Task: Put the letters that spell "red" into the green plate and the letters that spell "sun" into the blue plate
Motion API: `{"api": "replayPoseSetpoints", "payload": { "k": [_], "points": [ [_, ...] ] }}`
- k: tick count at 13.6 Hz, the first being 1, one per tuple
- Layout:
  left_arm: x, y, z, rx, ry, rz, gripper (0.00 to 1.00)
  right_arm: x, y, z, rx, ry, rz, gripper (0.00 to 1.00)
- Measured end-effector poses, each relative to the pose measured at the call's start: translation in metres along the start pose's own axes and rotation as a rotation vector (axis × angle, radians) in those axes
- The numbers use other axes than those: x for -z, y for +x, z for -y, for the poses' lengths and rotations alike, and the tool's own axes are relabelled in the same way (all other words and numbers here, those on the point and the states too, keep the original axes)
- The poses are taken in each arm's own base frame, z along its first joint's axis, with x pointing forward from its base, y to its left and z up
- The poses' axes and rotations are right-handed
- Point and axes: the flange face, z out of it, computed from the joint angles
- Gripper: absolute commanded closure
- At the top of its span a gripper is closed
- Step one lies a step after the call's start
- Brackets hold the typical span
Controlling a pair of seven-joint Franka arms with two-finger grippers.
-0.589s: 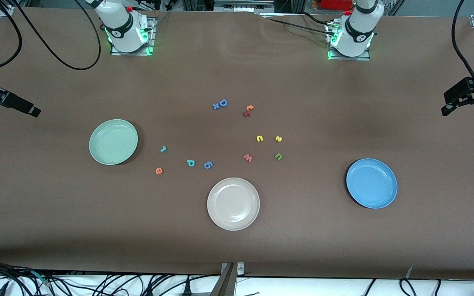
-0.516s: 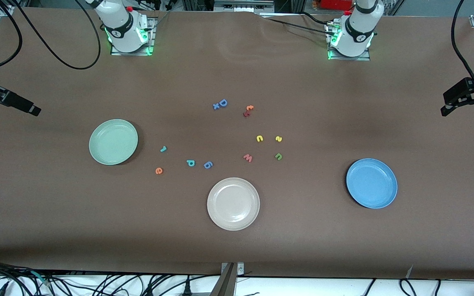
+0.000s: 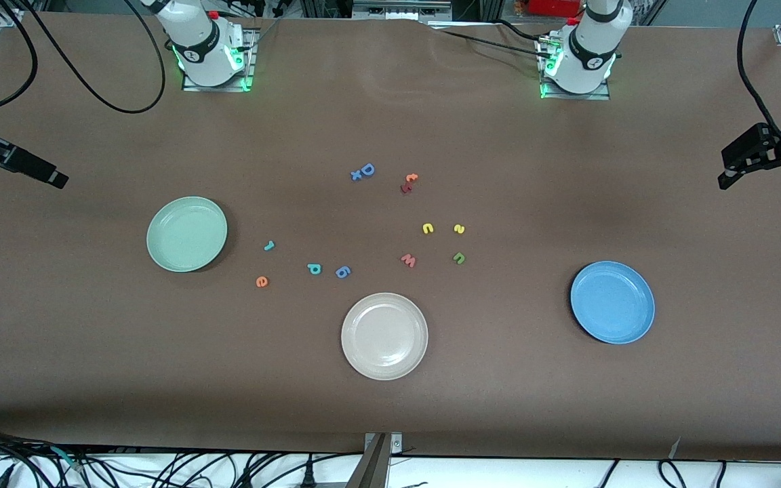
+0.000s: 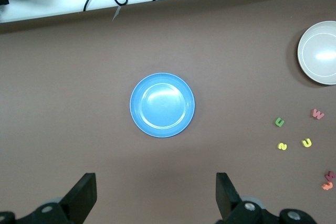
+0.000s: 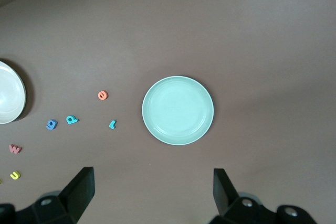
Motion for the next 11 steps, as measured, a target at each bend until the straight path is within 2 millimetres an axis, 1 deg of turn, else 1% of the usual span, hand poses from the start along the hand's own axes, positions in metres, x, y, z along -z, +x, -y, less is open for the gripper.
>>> {"api": "replayPoseSetpoints", "payload": {
  "k": [6,11],
  "points": [
    [-0.007,0.003,-0.002,-0.003,-0.001,0.011,0.0,-0.004,-0.001,0.002,0.006,-0.003,0.008,0.0],
    [-0.007,0.002,0.005,0.008,0.001,0.012,0.0,-0.014,0.003,0.003,0.006,-0.006,0.025,0.0]
  ]
}}
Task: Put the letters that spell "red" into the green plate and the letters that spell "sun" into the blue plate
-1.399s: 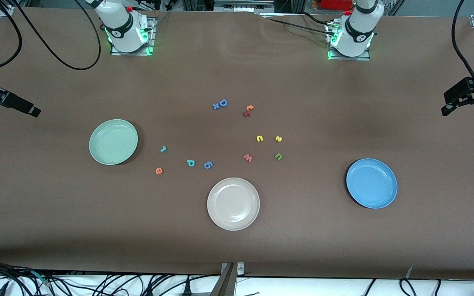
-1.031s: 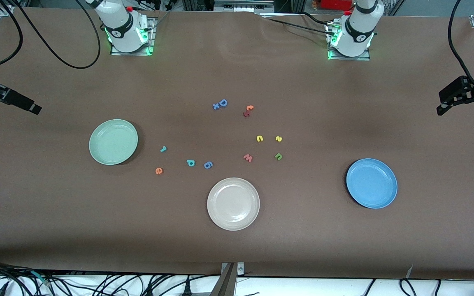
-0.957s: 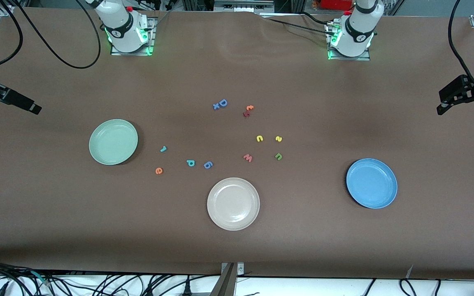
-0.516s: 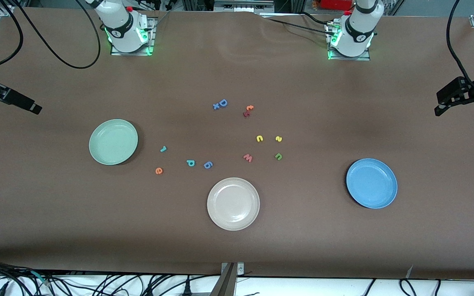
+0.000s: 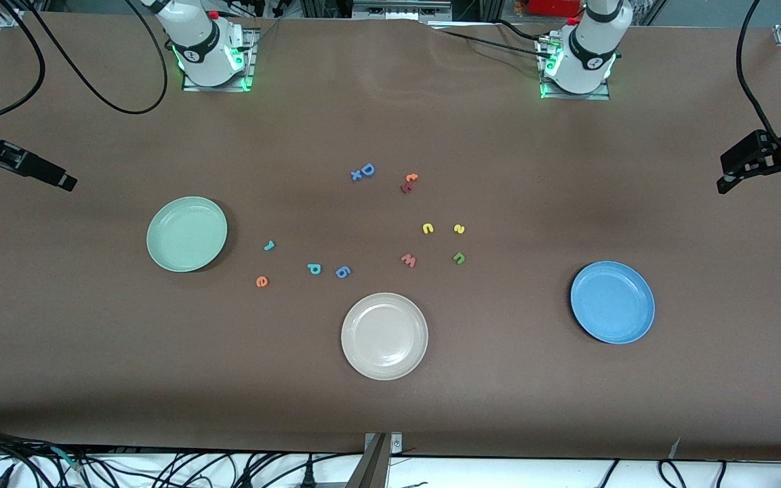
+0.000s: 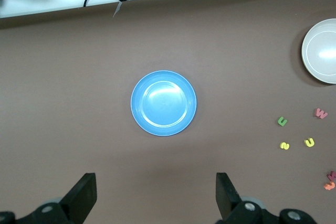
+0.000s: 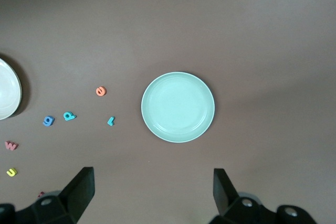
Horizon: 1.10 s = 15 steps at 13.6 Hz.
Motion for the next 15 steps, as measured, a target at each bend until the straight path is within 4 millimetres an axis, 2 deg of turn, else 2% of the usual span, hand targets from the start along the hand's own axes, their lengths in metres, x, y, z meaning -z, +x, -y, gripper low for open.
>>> {"api": "replayPoseSetpoints", "payload": {
  "k": [15],
  "points": [
    [-0.007,0.0027,0.0007,0.001,-0.001,0.011,0.0,-0.0038,0.0,0.0043,0.008,-0.001,0.005,0.0]
  ]
}}
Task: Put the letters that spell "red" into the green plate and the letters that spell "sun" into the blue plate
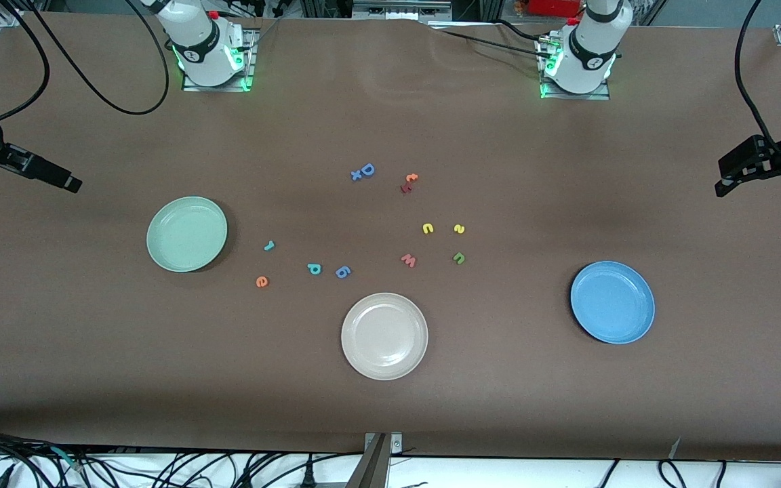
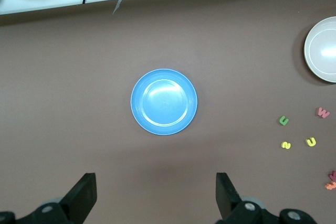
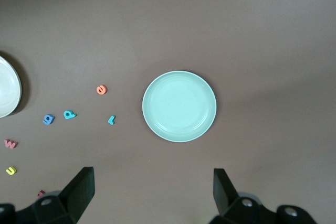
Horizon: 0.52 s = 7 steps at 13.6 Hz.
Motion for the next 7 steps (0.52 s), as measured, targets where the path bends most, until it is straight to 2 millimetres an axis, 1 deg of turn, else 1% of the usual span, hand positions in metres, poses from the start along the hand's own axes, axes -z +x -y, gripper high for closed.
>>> {"api": "replayPoseSetpoints", "payload": {
  "k": [7],
  "points": [
    [0.0,0.0,0.0,0.0,0.0,0.0,0.0,-0.0048,0.0005,-0.0002,-0.001,-0.002,0.005,0.0]
  ]
}}
